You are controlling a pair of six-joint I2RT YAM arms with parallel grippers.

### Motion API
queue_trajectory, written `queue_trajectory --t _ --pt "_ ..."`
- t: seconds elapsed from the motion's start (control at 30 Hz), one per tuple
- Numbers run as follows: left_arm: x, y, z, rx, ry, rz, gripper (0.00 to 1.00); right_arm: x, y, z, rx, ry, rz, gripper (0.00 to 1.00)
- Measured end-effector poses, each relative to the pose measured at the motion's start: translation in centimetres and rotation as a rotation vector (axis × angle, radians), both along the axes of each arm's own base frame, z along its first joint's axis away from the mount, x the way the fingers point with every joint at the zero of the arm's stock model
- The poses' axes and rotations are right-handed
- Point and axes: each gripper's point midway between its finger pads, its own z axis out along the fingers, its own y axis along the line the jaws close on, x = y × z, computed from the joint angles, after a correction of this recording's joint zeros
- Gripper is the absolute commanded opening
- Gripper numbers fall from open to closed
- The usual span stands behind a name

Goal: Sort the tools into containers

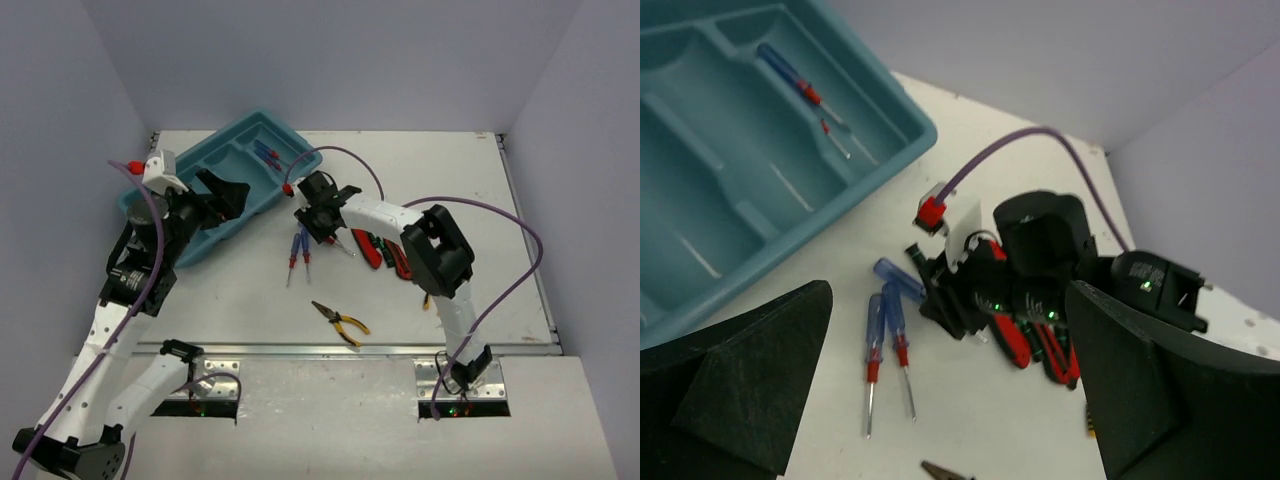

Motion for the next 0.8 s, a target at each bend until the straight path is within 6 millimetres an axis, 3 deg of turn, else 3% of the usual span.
queue_trajectory --t 0.1,0.2,0.3,0.4,0.53,0.7,0.8 --pt "-0.1 -0.2 -3.2 0.031 0.085 -0.016 1.00 0.3 0.3 -0.8 -0.014 0.006 0.021 0.37" --pt "-0.4 -0.4 -4.8 0.045 0.120 -0.034 1.00 0.4 -0.1 -1.6 -0.046 0.008 0.037 0.33" --pt "-0.5 -0.8 -6.2 0.050 0.143 -0.062 1.00 0.2 -0.4 -2.3 -0.066 0.017 0.042 0.25" --pt "-0.5 -1.5 -8.2 0.049 0.181 -0.095 1.00 0.2 -0.6 -2.5 -0.068 0.008 0.041 0.10" --pt "-0.5 -2.6 -10.7 0.030 0.239 -0.152 1.00 0.0 -1.1 -2.3 -0.068 -0.005 0.017 0.04" --pt "-0.5 -4.5 -11.9 -0.031 0.249 -0.246 1.00 -2.5 -3.1 -0.7 -0.058 0.024 -0.048 0.00" --pt "0.0 -6.5 -11.3 -0.106 0.218 -0.332 1.00 -5.1 -3.0 2.4 0.097 0.024 -0.061 0.02"
